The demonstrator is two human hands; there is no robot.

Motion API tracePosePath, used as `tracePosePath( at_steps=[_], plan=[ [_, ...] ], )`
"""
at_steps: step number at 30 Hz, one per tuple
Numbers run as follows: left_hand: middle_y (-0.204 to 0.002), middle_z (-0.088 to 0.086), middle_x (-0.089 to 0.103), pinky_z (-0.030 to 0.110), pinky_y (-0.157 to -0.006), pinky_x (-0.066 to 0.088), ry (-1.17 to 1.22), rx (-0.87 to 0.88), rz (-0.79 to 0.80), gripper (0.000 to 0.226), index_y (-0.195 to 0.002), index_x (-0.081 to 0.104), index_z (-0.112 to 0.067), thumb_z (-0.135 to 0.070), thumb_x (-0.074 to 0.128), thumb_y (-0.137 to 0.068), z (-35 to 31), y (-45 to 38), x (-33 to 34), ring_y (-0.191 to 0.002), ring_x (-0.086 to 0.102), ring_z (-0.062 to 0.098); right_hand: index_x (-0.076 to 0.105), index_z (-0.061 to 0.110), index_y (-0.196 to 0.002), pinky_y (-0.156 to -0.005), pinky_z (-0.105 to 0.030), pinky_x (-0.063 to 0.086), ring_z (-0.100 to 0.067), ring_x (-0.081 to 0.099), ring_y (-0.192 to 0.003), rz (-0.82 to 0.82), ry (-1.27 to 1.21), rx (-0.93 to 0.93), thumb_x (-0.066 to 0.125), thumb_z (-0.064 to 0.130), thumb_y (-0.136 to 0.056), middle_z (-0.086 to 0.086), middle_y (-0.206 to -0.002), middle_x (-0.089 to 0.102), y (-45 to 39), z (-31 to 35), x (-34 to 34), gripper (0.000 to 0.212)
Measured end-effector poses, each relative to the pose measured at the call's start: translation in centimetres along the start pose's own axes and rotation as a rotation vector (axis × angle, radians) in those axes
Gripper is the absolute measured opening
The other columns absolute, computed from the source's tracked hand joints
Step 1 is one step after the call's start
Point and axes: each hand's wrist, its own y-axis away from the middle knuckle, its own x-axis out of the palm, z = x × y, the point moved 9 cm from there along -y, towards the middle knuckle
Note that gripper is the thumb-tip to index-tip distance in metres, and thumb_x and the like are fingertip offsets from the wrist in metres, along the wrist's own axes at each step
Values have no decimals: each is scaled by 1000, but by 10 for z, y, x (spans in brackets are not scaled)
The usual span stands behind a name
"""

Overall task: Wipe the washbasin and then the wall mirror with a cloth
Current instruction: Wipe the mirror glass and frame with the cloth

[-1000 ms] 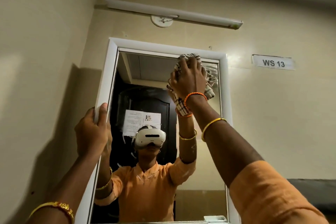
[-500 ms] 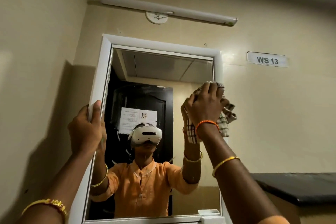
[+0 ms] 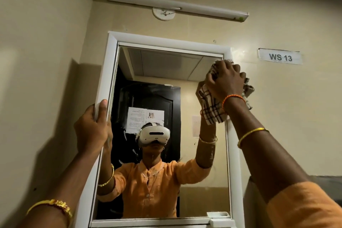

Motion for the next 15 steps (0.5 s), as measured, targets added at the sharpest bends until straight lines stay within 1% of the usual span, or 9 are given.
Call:
tracePosePath(
  at_steps=[2,4,5,6,7,8,10,12,15],
  plan=[
    [-73,6,57,28,-65,38,10,-9,0,45,-84,60,-9,-50,43,-93,1,0,0,-69,53,21,55,18,-122,-94,-41,33,-28,40,-118,-22,-119,27,44,45,-78,-5,-130,55,27,-8,0,53],
    [-71,6,55,28,-65,37,14,-14,-4,44,-81,59,-9,-49,44,-93,2,-3,0,-68,52,21,56,22,-127,-104,-40,27,-18,32,-128,-95,-189,28,40,51,-75,2,-135,55,59,-15,-4,62],
    [-71,6,55,28,-66,36,15,-11,-2,45,-79,58,-9,-49,44,-93,2,-4,0,-68,51,22,55,24,-130,-111,-40,18,-15,25,-136,-111,-185,16,38,54,-73,5,-138,53,71,-17,-4,66],
    [-70,6,54,28,-66,36,16,-9,3,45,-77,57,-10,-50,44,-93,3,-5,1,-68,50,23,53,27,-132,-115,-39,8,-14,19,-142,-98,-184,11,37,56,-72,8,-141,49,79,-20,-2,69],
    [-68,6,52,28,-66,36,18,-11,11,44,-75,55,-11,-50,44,-93,5,-6,1,-68,49,23,52,28,-134,-116,-37,1,-12,16,-145,-67,-205,24,35,57,-72,10,-144,46,82,-23,1,71],
    [-67,5,50,29,-65,35,20,-18,17,42,-73,52,-13,-50,45,-93,7,-6,1,-67,48,22,51,28,-135,-117,-37,0,-10,17,-145,-45,-245,49,33,58,-72,11,-145,44,81,-24,4,71],
    [-67,4,49,28,-65,34,14,-23,29,42,-73,52,-13,-50,44,-93,9,-6,1,-67,48,21,51,28,-134,-118,-37,4,-9,21,-144,-54,-302,103,33,57,-72,10,-146,44,73,-19,6,71],
    [-69,5,51,28,-66,34,22,-24,29,46,-79,57,-7,-49,43,-93,10,-4,2,-69,49,21,49,26,-136,-118,-38,7,-12,21,-144,-75,-280,121,37,53,-75,7,-148,41,66,-3,11,67],
    [-69,4,51,27,-65,34,42,-26,25,50,-85,61,-2,-48,43,-93,10,-2,3,-69,49,20,42,25,-140,-118,-39,9,-16,19,-144,-44,-283,111,41,48,-78,4,-152,34,53,38,24,66]
  ],
)
